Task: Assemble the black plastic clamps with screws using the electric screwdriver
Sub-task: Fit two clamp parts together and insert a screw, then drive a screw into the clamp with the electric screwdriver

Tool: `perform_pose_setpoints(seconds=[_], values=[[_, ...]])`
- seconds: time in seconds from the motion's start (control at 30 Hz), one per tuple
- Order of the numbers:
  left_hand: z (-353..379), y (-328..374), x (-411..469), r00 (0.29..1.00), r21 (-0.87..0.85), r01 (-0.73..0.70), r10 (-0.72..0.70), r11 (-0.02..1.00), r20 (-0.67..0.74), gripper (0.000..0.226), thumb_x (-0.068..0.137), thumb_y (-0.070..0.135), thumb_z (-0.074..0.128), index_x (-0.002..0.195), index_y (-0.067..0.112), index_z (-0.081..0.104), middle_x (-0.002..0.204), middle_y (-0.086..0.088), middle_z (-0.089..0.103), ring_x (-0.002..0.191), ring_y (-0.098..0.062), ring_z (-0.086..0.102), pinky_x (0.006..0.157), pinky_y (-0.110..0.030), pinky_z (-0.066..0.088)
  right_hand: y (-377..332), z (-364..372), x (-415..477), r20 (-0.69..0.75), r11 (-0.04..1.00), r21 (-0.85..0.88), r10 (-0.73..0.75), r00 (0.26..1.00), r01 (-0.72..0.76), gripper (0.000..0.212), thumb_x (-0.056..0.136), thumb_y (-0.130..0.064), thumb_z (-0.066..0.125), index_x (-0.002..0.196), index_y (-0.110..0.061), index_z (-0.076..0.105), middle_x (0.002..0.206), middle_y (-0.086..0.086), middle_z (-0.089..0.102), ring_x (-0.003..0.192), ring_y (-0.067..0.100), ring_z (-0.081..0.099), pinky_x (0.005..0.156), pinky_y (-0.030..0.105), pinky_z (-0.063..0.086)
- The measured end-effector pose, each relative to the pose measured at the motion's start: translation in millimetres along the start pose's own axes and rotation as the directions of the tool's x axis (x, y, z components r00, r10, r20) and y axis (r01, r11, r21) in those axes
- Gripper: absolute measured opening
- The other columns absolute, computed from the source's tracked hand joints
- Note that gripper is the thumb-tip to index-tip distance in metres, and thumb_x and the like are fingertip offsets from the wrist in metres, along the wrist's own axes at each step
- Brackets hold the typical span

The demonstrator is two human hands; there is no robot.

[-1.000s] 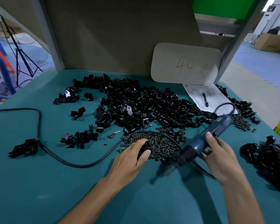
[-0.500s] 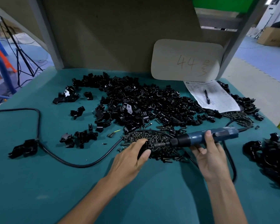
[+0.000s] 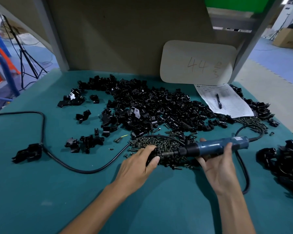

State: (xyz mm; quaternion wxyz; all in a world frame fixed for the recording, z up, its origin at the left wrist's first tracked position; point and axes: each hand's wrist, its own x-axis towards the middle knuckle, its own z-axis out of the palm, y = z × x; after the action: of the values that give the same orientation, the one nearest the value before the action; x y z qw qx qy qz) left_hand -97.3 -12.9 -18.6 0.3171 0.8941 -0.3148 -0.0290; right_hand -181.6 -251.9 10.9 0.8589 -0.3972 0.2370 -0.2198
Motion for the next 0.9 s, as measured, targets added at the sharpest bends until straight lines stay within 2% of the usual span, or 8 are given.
perform_pose_setpoints(seconds=[0.07,0.17,0.33,0.5,0.67,0.8,0.9], values=[[0.9,-0.5,-0.5,1.000,0.013,-0.014,0.014,1.000,0.001,0.051,0.097,0.070,0.014,0.139,0.043,0.028,0.111,0.016,0.054,0.086,-0.005,0.053,0.067,-0.030,0.036,0.3,-2.0,-0.3,-0.013,1.000,0.012,-0.006,1.000,0.006,0.049,0.093,-0.059,0.046,0.135,-0.034,0.049,0.131,0.012,0.070,0.123,0.024,0.066,0.092,0.042,0.060],[1.3,-0.5,-1.1,1.000,0.009,-0.022,0.022,1.000,-0.004,0.050,0.097,0.070,0.014,0.137,0.045,0.028,0.108,0.018,0.053,0.083,-0.005,0.053,0.064,-0.029,0.034,2.7,-4.6,-0.6,-0.043,0.998,0.062,-0.004,0.999,0.006,0.052,0.094,-0.050,0.055,0.137,-0.022,0.049,0.128,0.017,0.070,0.119,0.029,0.069,0.091,0.046,0.060],[1.8,-1.5,-0.9,0.999,0.025,-0.048,0.048,0.999,-0.018,0.052,0.097,0.070,0.014,0.138,0.042,0.030,0.108,0.016,0.053,0.079,-0.003,0.051,0.059,-0.017,0.029,3.4,-7.5,-1.4,-0.033,0.997,0.076,-0.009,0.999,0.011,0.053,0.092,-0.048,0.061,0.137,-0.022,0.050,0.127,0.017,0.071,0.117,0.030,0.069,0.095,0.047,0.058],[1.8,-1.7,-1.6,0.998,0.037,-0.060,0.061,0.998,-0.022,0.054,0.096,0.071,0.011,0.139,0.043,0.027,0.116,0.017,0.052,0.088,-0.005,0.052,0.063,-0.024,0.033,5.0,-7.1,-1.6,-0.049,0.994,0.109,-0.018,0.999,0.023,0.058,0.089,-0.047,0.066,0.137,-0.018,0.049,0.124,0.017,0.072,0.115,0.030,0.071,0.089,0.044,0.061],[1.5,1.6,-3.4,0.990,0.154,-0.135,0.139,0.979,-0.013,0.052,0.097,0.069,0.006,0.134,0.041,0.027,0.098,0.014,0.046,0.076,-0.003,0.045,0.057,-0.015,0.027,4.3,-7.4,-0.7,-0.069,0.990,0.127,-0.052,0.996,0.060,0.060,0.087,-0.046,0.067,0.136,-0.017,0.048,0.120,0.016,0.074,0.112,0.032,0.072,0.088,0.046,0.062],[1.6,1.5,-2.9,0.992,0.179,-0.123,0.128,0.976,-0.017,0.051,0.098,0.068,0.007,0.135,0.040,0.028,0.095,0.014,0.042,0.075,-0.004,0.042,0.057,-0.020,0.030,4.7,-6.4,-0.9,-0.074,0.992,0.107,-0.054,0.996,0.061,0.060,0.086,-0.045,0.068,0.134,-0.016,0.048,0.112,0.015,0.076,0.107,0.030,0.074,0.085,0.043,0.063],[1.4,2.3,-2.9,0.992,0.183,-0.114,0.120,0.976,-0.024,0.047,0.099,0.065,0.011,0.135,0.039,0.028,0.095,0.012,0.043,0.077,-0.006,0.045,0.060,-0.023,0.038,4.8,-5.8,-0.5,-0.072,0.993,0.096,-0.058,0.996,0.065,0.059,0.086,-0.045,0.067,0.134,-0.015,0.049,0.110,0.015,0.076,0.109,0.031,0.073,0.089,0.044,0.061]])
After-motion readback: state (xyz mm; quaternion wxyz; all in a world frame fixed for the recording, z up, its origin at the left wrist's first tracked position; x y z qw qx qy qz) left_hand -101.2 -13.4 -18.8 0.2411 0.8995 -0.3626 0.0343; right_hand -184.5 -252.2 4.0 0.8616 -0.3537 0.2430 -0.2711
